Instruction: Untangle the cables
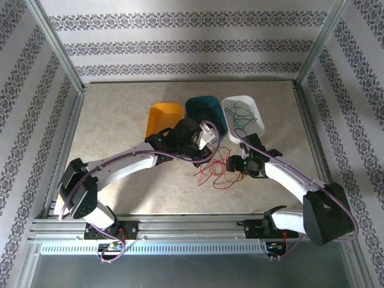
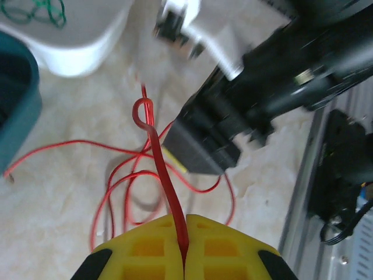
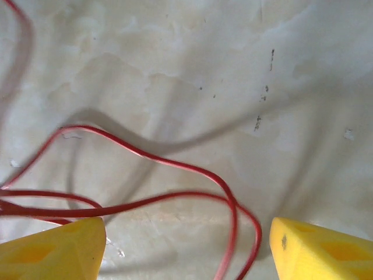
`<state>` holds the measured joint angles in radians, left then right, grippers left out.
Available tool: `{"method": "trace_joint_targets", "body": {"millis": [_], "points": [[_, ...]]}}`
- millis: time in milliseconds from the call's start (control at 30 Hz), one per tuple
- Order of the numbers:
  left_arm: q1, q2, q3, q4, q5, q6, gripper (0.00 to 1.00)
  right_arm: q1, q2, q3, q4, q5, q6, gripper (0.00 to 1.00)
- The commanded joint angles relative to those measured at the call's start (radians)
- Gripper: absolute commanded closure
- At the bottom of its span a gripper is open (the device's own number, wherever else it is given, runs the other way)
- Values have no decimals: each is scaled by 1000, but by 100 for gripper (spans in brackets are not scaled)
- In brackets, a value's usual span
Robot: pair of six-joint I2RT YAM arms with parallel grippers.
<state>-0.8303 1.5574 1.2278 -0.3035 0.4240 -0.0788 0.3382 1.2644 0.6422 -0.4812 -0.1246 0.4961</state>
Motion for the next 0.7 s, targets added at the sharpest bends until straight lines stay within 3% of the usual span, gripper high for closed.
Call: {"method": "trace_joint_targets", "body": {"millis": [0, 400, 667], "points": [[-1, -62, 25, 18, -14, -3, 100, 4, 45, 28, -3, -6, -14, 26], [85, -229, 77, 113, 38, -67, 100, -11, 68, -2, -2, 1, 9, 26], [181, -300, 81, 352, 105, -242, 100, -15, 83, -10, 2, -3, 18, 26]]}}
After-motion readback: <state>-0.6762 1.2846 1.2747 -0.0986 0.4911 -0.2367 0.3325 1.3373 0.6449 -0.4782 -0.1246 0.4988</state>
